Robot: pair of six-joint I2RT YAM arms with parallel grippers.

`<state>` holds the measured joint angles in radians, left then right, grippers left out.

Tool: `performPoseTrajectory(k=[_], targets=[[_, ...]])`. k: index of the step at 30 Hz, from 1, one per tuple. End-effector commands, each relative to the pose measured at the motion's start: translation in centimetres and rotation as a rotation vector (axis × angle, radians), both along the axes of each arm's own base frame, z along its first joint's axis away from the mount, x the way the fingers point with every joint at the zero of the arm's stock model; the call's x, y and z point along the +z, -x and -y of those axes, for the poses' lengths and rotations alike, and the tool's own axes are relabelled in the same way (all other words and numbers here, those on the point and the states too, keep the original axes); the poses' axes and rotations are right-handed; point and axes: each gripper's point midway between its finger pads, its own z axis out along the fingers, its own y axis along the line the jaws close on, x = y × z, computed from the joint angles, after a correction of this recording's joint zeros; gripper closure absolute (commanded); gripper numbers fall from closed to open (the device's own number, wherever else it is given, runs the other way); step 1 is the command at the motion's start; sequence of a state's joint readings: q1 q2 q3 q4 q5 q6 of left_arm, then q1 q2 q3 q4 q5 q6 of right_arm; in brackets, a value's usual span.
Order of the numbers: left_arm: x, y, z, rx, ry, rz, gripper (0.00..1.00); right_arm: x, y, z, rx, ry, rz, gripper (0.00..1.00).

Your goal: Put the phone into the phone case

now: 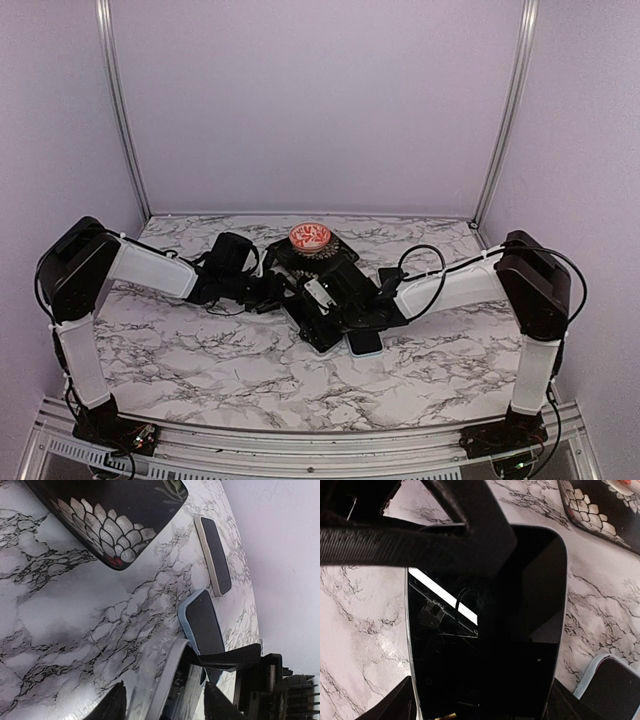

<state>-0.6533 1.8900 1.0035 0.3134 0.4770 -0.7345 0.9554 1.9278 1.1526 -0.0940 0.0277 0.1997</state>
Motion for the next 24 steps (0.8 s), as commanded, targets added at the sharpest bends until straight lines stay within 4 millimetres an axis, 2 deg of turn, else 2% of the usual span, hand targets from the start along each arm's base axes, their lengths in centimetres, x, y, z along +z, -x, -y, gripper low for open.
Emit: performPoseTrajectory(k=[1,3,10,16,18,19,21,22,24], targets=[[1.4,-0.3,1.6,-0.036,0.076,0.021,0.6,5.5,-2.2,-1.7,-0.032,-0.136,0.105,0.74],[1.8,0.0,1.9,-0.052,0.086,0.029,0.64,5.7,-2.4,-1.6,-0.037,-0.139,0.112,0.74],[1.9,0.3,2.6,-0.085,0.096,0.035,0.65,6.4,-2.9,-2.1,-0.036,-0.178,0.129,0.74],[2.2,1.2,3.9,-0.146,0.114,0.046,0.87,6.5,-2.9,-1.9,-0.036,-0.179,0.133,0.73],[2.4,1.5,4.1,-0.164,0.116,0.058,0.95,6.3,-3.0,-1.6,-0.038,-0.181,0.131,0.7],[2.6,1.7,4.2,-0.174,0.115,0.071,1.0,6.3,-3.0,-1.3,-0.042,-0.183,0.128,0.66],[2.9,2.0,4.1,-0.191,0.11,0.099,1.0,6.0,-3.0,-0.7,-0.044,-0.183,0.124,0.52],[3.1,2.2,4.0,-0.197,0.102,0.116,1.0,6.2,-2.9,-0.4,-0.038,-0.191,0.129,0.4],[3.3,2.7,3.8,-0.224,0.069,0.165,1.0,7.1,-2.3,-0.3,0.006,-0.21,0.151,0.06]])
